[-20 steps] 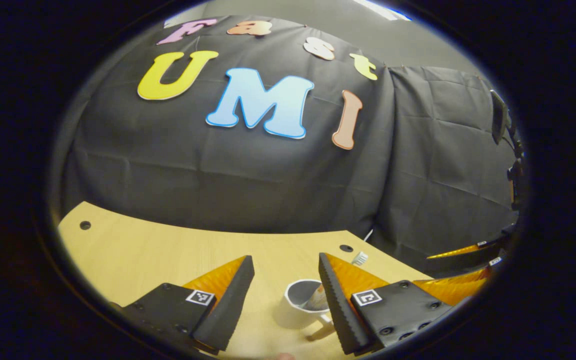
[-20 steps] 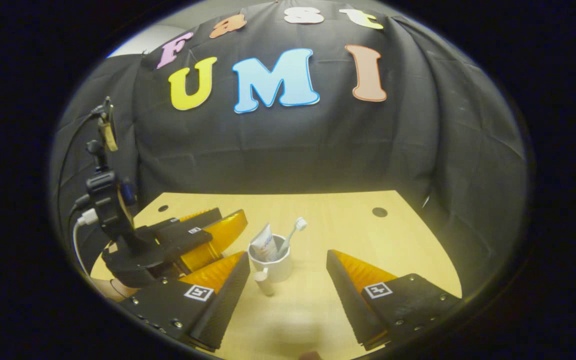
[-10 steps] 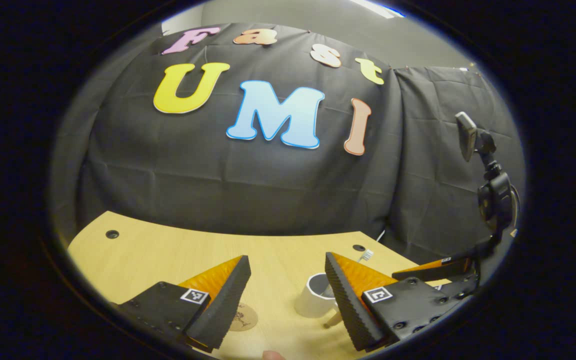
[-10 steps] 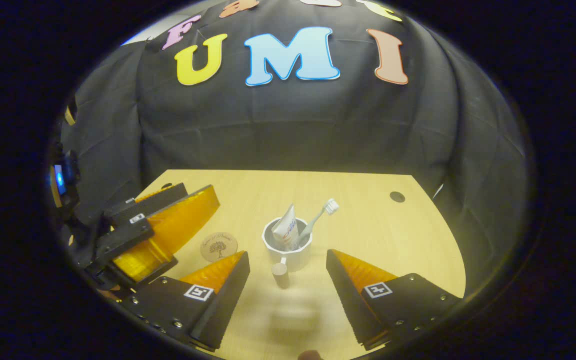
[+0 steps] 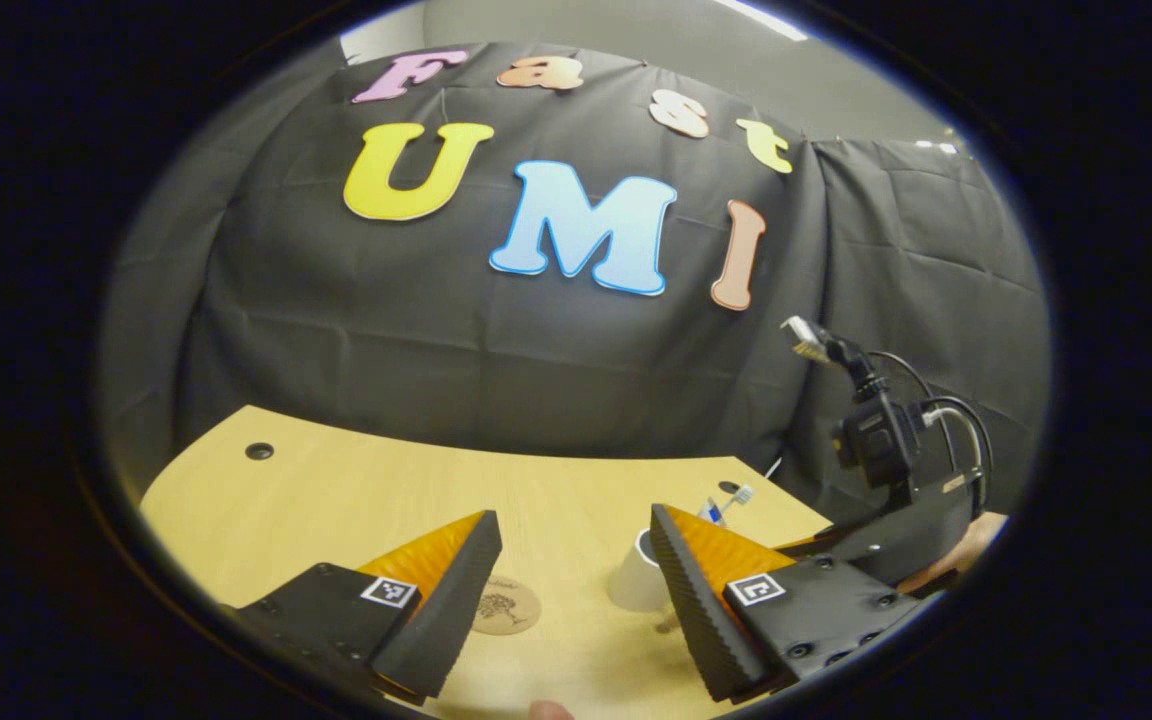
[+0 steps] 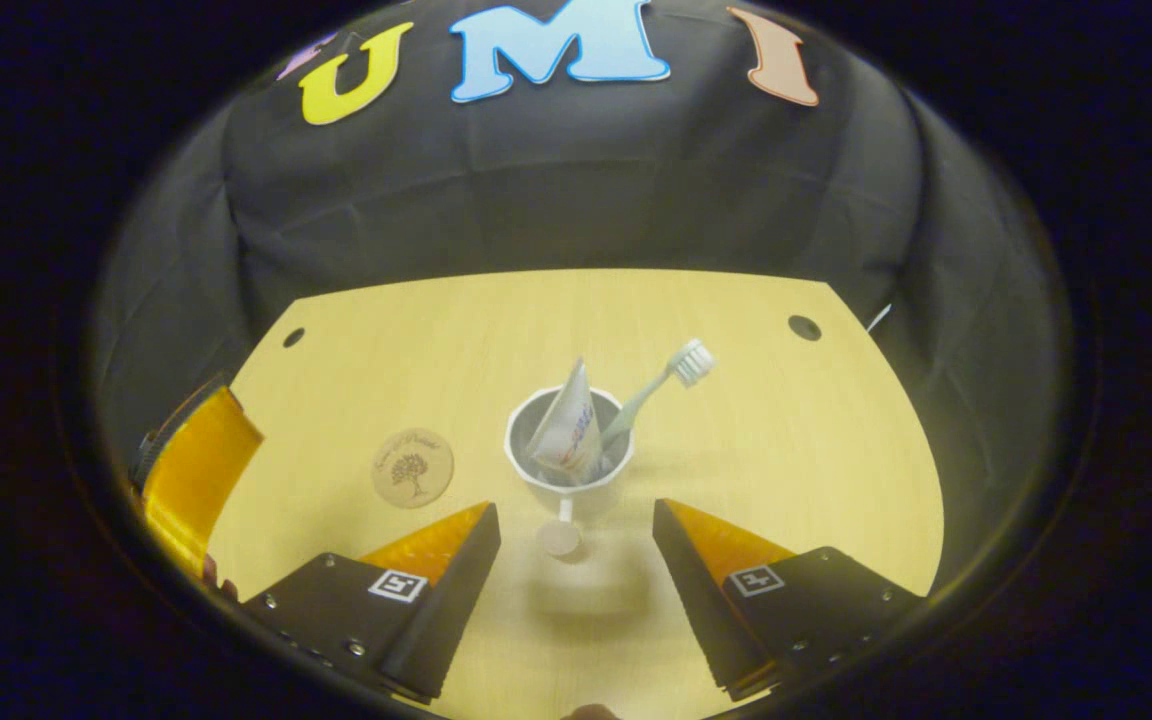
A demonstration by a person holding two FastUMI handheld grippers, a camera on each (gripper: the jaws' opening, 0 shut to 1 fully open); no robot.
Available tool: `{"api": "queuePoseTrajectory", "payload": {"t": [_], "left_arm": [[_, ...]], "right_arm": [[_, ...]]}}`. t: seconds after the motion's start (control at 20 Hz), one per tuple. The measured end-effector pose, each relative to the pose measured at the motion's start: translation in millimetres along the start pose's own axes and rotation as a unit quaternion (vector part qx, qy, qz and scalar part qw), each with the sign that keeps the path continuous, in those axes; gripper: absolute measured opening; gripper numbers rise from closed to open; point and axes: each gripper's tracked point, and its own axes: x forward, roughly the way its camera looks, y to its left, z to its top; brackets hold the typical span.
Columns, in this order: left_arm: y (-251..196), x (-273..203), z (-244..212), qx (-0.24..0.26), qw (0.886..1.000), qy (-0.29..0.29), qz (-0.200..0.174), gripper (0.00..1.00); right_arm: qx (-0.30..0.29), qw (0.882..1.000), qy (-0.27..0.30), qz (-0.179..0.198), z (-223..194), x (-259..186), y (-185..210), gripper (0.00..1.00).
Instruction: Put the toothbrush and toothpaste on the desktop into the cup, then pick up the cup and place it on the coaster on the desktop.
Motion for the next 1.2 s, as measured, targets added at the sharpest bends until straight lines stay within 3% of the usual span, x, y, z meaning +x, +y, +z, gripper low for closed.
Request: {"api": "queuePoseTrajectory", "payload": {"t": [0.25, 0.3, 0.7, 0.8, 0.9, 1.0, 1.2], "left_arm": [[7.5, -12.3, -3.6, -0.012, 1.000, 0.008, 0.006, 0.94], [9.5, -14.1, -5.2, -0.016, 1.000, 0.010, 0.007, 0.99], [19.9, -17.7, -18.2, -0.039, 0.999, 0.029, 0.022, 0.97], [21.9, -20.4, -21.3, -0.047, 0.998, 0.032, 0.026, 0.97], [23.2, -21.5, -26.0, -0.054, 0.997, 0.037, 0.029, 0.97], [26.8, -22.8, -28.8, -0.057, 0.997, 0.041, 0.035, 0.96], [35.4, -25.3, -34.6, -0.063, 0.996, 0.046, 0.046, 0.96]], "right_arm": [[-0.013, 0.998, 0.054, -0.023, -6.4, 25.2, -3.9, 0.94], [-0.017, 0.997, 0.066, -0.027, -10.3, 29.8, -5.0, 0.94], [-0.026, 0.990, 0.136, -0.023, -23.1, 56.5, 3.0, 0.93], [-0.025, 0.989, 0.146, -0.022, -24.2, 61.3, 2.7, 0.86], [-0.026, 0.988, 0.152, -0.023, -25.1, 66.3, 2.4, 0.84], [-0.024, 0.987, 0.159, -0.015, -26.5, 69.0, 5.5, 0.72], [-0.028, 0.985, 0.168, -0.013, -28.7, 74.8, 5.6, 0.70]]}}
